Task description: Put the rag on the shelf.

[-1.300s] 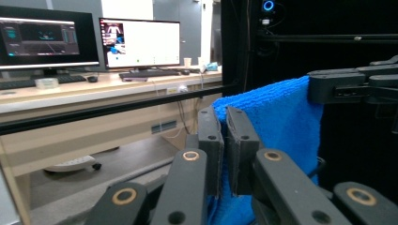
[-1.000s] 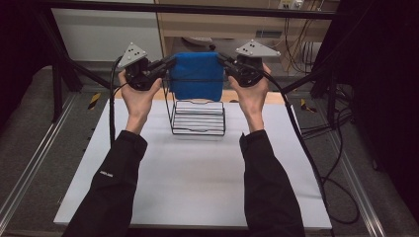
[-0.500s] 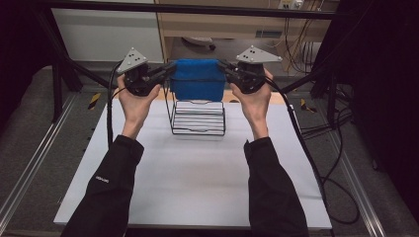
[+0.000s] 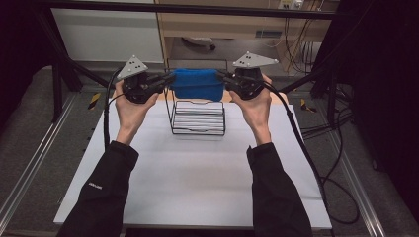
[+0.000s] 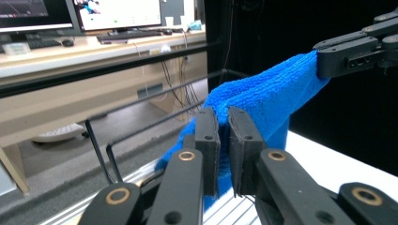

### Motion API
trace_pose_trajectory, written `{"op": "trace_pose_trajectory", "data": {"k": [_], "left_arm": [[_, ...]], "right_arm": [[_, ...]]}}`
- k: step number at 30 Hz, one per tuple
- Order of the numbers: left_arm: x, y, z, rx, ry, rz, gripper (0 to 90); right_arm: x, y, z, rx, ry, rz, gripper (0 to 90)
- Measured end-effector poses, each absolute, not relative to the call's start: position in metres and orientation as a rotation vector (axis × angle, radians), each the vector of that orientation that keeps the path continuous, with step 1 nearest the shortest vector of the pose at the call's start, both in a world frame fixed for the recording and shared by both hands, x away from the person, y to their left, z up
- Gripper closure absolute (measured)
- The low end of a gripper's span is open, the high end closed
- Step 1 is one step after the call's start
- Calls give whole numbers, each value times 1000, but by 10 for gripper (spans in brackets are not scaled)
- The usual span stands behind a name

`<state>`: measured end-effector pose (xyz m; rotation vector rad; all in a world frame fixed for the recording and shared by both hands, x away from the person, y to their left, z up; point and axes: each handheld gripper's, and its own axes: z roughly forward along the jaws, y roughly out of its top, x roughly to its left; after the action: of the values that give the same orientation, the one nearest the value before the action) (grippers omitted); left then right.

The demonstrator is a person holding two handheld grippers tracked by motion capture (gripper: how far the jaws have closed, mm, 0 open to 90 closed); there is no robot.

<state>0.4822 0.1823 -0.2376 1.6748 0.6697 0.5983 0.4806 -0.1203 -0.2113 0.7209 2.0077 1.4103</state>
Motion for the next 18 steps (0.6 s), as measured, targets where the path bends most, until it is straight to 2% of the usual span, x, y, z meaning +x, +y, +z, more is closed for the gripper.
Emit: {"op": "trace_pose_trajectory", "data": {"k": [6, 12, 15, 18], "left_arm": [[478, 184, -236, 1730, 674, 590, 802], [469, 190, -219, 1728, 695, 607, 705], [468, 189, -208, 1711, 701, 612, 703], [472, 184, -203, 1727, 715, 596, 765]], "right_arm": [[478, -122, -218, 716, 2039, 1411, 849], [477, -124, -223, 714, 2050, 1412, 848], [476, -124, -224, 700, 2061, 1413, 846], [474, -123, -227, 682, 2072, 1404, 845]]}}
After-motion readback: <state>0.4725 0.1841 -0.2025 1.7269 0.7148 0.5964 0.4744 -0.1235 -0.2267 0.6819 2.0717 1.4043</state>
